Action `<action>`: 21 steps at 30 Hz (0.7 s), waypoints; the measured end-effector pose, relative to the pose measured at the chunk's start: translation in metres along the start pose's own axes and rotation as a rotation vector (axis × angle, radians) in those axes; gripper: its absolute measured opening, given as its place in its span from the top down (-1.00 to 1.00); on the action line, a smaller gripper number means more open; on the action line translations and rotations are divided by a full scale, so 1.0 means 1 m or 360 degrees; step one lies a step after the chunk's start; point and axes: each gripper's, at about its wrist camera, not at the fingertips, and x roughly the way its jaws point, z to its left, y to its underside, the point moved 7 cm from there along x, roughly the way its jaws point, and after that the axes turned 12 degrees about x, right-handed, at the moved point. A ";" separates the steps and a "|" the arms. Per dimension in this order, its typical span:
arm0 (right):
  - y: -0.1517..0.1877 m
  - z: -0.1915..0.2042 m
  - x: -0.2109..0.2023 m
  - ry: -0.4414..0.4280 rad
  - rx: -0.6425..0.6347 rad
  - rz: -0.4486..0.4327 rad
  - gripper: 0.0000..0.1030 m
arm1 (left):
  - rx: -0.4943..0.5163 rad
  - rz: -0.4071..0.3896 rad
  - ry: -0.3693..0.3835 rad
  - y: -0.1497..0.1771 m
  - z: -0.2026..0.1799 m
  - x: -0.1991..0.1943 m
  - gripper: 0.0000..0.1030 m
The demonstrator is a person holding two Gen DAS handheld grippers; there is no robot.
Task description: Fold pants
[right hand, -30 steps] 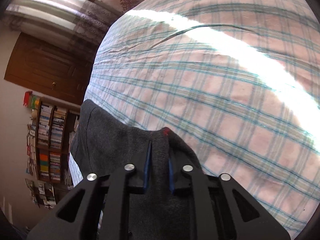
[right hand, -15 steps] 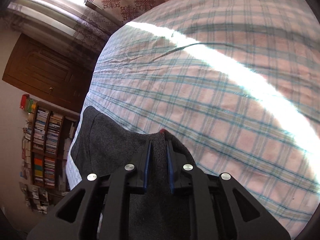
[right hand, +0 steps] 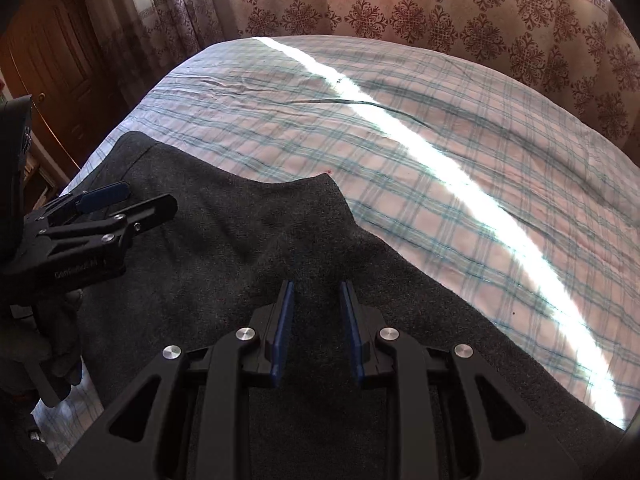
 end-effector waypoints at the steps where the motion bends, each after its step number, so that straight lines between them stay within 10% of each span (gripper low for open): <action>1: -0.001 -0.005 0.008 0.0007 0.0042 0.0013 0.58 | -0.0004 0.0040 -0.0059 0.002 0.008 0.011 -0.59; 10: -0.015 -0.012 0.009 0.0020 0.0155 -0.0024 0.72 | -0.0001 0.0045 -0.0163 0.010 0.013 0.023 -0.56; 21: -0.036 0.040 0.029 -0.0140 0.0033 -0.0020 0.59 | -0.0023 0.0072 -0.0009 0.054 -0.014 -0.028 -0.60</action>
